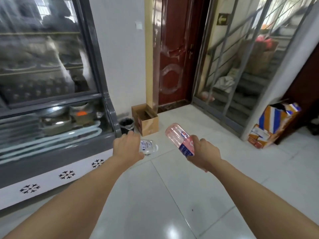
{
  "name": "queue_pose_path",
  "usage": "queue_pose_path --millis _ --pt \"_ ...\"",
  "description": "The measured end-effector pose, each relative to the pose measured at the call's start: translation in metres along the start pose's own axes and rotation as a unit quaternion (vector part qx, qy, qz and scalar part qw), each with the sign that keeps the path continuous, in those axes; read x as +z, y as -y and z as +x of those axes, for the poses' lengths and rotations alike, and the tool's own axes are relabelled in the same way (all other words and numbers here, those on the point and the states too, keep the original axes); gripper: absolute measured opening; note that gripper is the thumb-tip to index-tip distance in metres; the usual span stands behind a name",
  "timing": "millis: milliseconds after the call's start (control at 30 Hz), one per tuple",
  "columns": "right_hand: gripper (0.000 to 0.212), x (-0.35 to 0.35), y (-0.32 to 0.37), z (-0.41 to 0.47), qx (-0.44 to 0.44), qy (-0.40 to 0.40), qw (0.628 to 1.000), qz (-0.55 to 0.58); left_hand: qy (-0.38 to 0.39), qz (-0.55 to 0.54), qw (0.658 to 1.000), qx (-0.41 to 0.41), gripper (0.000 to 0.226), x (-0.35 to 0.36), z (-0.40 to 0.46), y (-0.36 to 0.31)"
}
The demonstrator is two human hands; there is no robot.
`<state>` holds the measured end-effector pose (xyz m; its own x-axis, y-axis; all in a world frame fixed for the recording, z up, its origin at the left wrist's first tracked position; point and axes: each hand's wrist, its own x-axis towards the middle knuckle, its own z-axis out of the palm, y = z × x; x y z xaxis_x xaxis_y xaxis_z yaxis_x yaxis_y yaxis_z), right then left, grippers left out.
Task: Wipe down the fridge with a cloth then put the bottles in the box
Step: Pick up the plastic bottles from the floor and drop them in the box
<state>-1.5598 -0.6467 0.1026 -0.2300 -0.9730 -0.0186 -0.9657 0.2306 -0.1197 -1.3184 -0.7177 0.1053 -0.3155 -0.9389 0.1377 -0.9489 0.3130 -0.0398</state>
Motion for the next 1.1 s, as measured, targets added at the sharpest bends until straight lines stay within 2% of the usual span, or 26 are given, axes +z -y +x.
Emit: queue_pose_path --millis 200,433,600,767,1100 --pt "0.072 -0.010 -0.038 0.129 0.017 0.000 1.000 -0.003 0.008 -0.011 1.000 0.010 0.061 0.019 0.143 -0.025" --pt "0.074 -0.015 -0.077 0.269 0.013 0.015 0.999 0.029 0.011 0.003 1.000 0.008 0.059 0.027 0.281 -0.052" --pt "0.075 -0.015 -0.112 0.384 -0.018 0.014 0.999 0.033 0.008 0.015 0.999 -0.028 0.053 0.044 0.381 -0.081" --pt "0.077 -0.023 -0.153 0.511 -0.055 0.026 0.998 0.018 0.003 0.014 0.996 -0.084 0.056 0.056 0.484 -0.117" --pt "0.077 -0.028 -0.195 0.721 -0.107 0.037 0.993 0.019 0.004 0.032 0.992 -0.121 0.046 0.080 0.663 -0.146"
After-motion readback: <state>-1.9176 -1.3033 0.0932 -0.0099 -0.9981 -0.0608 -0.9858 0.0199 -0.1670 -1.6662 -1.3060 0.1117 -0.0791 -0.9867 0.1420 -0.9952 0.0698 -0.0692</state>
